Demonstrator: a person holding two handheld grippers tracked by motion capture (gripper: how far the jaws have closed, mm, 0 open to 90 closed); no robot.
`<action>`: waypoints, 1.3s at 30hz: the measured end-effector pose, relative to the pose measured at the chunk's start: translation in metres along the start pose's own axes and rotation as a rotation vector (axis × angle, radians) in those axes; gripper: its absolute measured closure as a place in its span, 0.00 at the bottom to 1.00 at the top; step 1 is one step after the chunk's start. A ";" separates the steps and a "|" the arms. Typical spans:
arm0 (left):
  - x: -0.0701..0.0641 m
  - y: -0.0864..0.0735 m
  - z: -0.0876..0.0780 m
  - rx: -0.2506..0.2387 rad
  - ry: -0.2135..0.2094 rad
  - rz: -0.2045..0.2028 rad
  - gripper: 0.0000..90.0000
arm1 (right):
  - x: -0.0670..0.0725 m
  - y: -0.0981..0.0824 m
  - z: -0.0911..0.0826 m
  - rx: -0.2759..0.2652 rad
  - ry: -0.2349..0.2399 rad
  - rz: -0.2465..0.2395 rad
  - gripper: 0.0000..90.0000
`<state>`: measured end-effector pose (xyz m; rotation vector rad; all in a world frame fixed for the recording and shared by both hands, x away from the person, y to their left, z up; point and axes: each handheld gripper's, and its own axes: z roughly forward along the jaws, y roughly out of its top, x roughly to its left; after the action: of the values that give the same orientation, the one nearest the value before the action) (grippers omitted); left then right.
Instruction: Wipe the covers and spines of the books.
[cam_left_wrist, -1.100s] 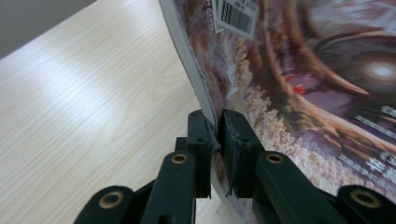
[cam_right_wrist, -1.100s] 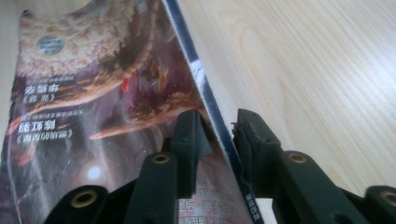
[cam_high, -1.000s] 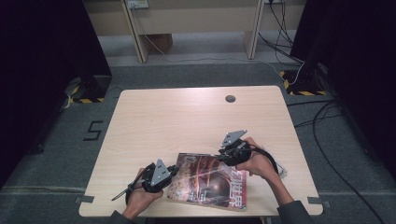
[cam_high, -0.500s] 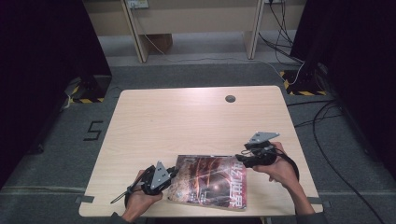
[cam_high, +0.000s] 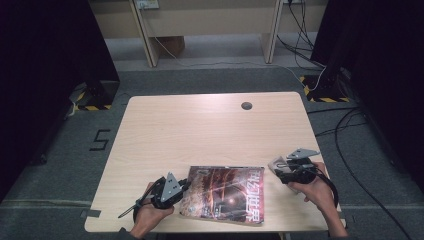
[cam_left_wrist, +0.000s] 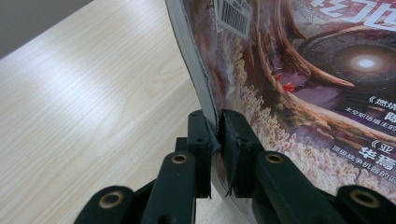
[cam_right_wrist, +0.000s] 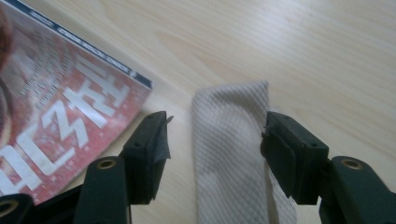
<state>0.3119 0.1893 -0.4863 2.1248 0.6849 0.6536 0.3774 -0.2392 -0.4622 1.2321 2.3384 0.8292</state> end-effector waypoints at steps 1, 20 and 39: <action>0.000 0.000 0.000 0.003 0.000 -0.001 0.91 | -0.001 -0.002 0.000 0.005 -0.002 0.002 0.46; 0.001 -0.001 0.001 0.001 0.003 -0.006 0.90 | -0.020 -0.024 0.012 0.071 0.007 0.086 0.59; 0.000 -0.002 0.001 0.008 0.006 -0.006 0.88 | -0.027 -0.027 0.014 0.054 0.027 0.121 0.64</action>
<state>0.3121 0.1898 -0.4884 2.1282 0.6982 0.6549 0.3833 -0.2689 -0.4894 1.4047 2.3412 0.8309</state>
